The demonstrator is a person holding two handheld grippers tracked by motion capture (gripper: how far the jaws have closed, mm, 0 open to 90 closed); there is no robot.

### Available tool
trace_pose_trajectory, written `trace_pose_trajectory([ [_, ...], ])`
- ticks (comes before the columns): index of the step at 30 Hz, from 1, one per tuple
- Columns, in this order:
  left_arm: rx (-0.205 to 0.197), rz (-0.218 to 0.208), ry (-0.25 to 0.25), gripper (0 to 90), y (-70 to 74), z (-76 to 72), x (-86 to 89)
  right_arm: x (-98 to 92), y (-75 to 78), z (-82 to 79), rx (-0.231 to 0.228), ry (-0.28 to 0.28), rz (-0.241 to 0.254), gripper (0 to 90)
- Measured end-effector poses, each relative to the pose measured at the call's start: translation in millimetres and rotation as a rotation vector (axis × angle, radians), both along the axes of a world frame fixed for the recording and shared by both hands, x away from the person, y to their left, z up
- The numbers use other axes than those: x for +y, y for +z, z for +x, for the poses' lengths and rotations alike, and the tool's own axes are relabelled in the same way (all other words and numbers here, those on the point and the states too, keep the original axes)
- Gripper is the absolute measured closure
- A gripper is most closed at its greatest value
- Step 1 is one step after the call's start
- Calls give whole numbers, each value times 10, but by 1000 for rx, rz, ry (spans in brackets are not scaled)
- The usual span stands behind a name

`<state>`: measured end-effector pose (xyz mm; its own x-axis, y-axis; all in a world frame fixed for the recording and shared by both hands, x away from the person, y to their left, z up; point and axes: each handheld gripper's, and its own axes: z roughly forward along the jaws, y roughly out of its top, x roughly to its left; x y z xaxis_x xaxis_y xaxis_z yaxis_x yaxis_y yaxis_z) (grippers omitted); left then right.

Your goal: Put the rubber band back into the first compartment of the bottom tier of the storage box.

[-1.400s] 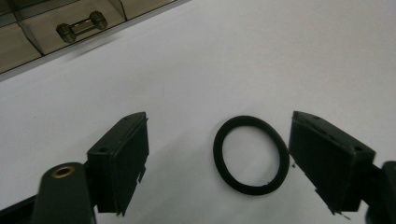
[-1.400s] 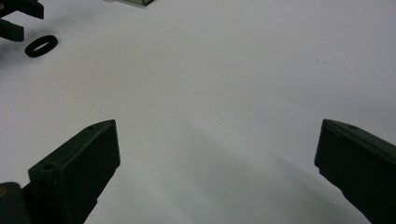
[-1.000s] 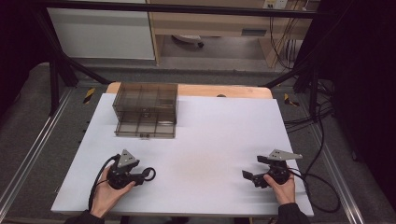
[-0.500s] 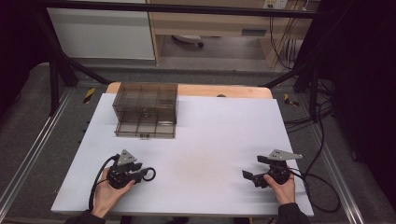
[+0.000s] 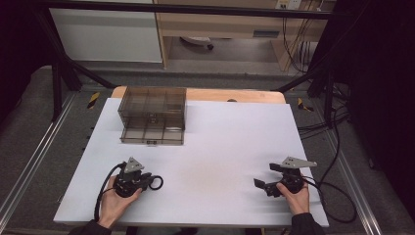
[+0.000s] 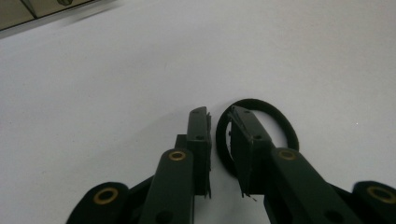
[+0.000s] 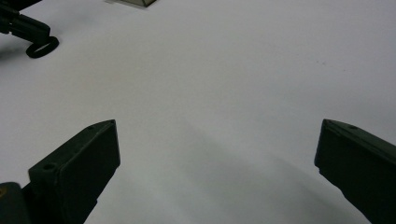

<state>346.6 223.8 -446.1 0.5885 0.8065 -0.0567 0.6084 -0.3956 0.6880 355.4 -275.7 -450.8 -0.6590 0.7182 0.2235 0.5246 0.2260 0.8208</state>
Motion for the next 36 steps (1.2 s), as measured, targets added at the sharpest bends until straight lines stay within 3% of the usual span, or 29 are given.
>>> trace_pose_trajectory([
  [12,9,3,3,856,-5,-1,-13,0,-1,1,-1,1,-2,7],
  [25,5,0,-11,871,25,-23,-15,-1,-2,2,-2,2,-3,7],
  [36,-11,-29,-18,875,101,-74,13,-1,-1,1,-2,3,-3,7],
])
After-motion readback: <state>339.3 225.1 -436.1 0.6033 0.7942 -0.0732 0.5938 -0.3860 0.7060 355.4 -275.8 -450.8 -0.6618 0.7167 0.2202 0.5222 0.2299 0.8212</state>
